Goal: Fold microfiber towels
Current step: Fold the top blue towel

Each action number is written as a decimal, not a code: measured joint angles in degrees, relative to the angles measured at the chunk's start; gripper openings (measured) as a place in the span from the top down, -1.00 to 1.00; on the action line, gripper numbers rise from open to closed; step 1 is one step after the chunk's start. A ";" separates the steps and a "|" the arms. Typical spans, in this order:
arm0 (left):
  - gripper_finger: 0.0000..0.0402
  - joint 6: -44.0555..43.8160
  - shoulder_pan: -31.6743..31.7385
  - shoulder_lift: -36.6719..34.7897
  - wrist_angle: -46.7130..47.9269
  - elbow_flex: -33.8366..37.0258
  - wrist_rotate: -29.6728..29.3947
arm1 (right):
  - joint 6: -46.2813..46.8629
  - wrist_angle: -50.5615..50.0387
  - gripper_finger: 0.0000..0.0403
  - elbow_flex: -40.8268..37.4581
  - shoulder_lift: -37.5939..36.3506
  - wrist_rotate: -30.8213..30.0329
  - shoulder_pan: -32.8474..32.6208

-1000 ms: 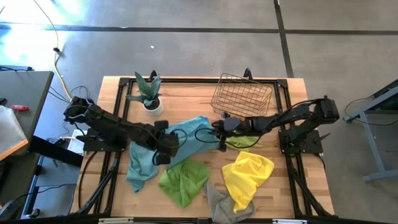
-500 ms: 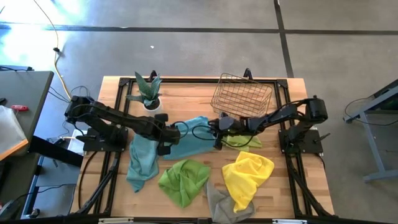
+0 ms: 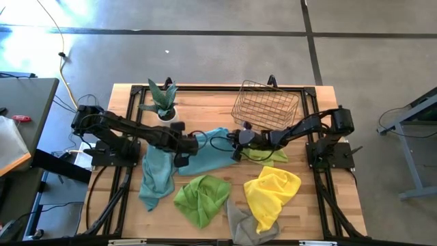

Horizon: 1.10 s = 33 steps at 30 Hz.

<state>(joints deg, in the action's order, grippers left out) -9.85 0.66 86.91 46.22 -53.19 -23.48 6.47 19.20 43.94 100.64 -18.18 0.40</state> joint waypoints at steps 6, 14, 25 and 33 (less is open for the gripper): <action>0.73 -0.45 -0.41 0.00 0.12 0.00 -2.68 | -0.72 -0.04 0.26 0.00 0.00 -0.39 0.00; 0.41 -3.86 -0.23 0.00 0.72 0.00 -6.25 | -5.11 0.38 0.11 1.43 -0.55 -5.70 0.08; 0.43 -11.51 -3.53 -0.02 -12.30 6.28 8.32 | -5.59 0.42 0.10 2.17 2.18 2.33 1.33; 0.48 -19.57 -5.00 -0.02 -19.11 14.50 7.99 | -13.07 1.77 0.10 2.16 2.64 6.03 2.25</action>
<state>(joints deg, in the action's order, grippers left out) -29.41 -4.34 86.89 27.11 -38.69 -15.49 -6.60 20.96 46.11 103.28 -12.14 2.66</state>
